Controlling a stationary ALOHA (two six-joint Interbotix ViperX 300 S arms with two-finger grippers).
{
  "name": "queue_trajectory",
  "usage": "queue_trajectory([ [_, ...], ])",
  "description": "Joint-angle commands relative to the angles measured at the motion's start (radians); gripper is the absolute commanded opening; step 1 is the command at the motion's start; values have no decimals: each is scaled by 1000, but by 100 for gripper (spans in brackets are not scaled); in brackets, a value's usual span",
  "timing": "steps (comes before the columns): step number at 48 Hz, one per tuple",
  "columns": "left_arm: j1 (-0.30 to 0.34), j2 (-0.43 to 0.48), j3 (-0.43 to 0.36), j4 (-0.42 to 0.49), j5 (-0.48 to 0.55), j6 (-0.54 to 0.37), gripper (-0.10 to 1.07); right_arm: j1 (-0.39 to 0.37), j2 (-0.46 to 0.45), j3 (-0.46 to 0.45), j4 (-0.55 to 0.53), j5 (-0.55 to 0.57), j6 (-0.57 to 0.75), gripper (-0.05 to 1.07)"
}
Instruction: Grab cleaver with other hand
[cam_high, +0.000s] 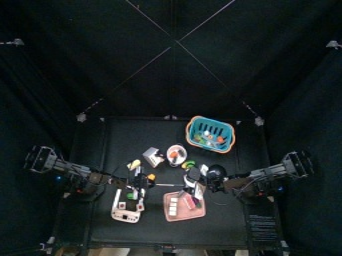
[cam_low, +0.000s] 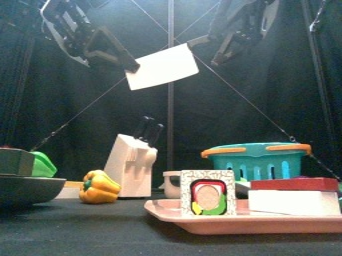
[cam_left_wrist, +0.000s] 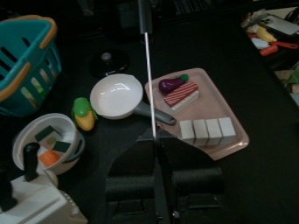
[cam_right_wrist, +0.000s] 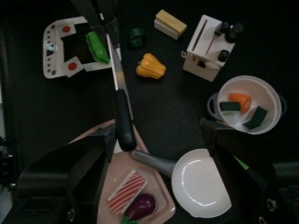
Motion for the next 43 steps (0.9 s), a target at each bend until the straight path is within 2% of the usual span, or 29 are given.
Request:
queue_trajectory([
  [1,3,-5,-26,-18,-6,-2,32,9,8,-25,-8,-11,-8,104],
  [21,11,-5,-26,-64,-20,0,32,18,48,-26,-14,-32,-12,100],
  [43,15,18,-21,-74,-40,2,32,18,49,-20,-6,-51,-11,62],
])
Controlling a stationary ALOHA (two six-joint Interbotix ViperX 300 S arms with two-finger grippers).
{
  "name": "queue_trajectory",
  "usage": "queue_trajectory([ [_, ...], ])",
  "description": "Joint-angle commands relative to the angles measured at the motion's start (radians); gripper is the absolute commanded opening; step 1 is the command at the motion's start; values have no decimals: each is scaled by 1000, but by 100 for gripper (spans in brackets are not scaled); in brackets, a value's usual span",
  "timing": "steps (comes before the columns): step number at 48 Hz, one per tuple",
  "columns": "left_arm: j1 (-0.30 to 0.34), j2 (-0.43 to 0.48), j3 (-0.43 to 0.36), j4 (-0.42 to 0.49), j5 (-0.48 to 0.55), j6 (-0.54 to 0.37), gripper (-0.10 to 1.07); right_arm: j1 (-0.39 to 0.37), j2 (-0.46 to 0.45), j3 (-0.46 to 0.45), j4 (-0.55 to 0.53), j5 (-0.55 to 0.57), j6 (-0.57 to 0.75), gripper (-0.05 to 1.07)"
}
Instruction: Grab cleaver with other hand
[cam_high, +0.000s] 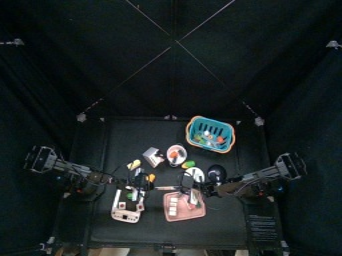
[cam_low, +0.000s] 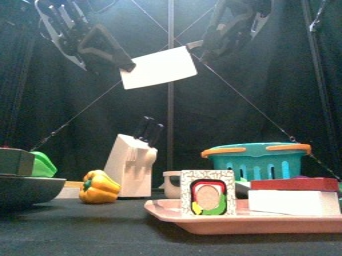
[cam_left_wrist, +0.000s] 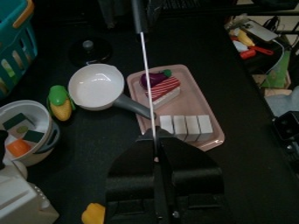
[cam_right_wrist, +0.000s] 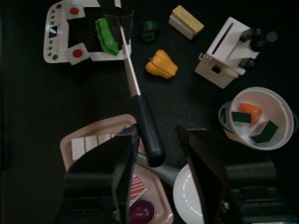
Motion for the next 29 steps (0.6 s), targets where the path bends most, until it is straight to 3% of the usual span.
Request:
queue_trajectory([
  [1,0,5,-20,-2,-2,3,32,-2,-14,-17,-2,-11,2,61],
  [15,6,9,-20,3,11,6,32,-2,-9,-2,0,-18,2,41],
  [29,6,9,-21,3,12,8,32,-8,-9,11,-2,-20,3,39],
])
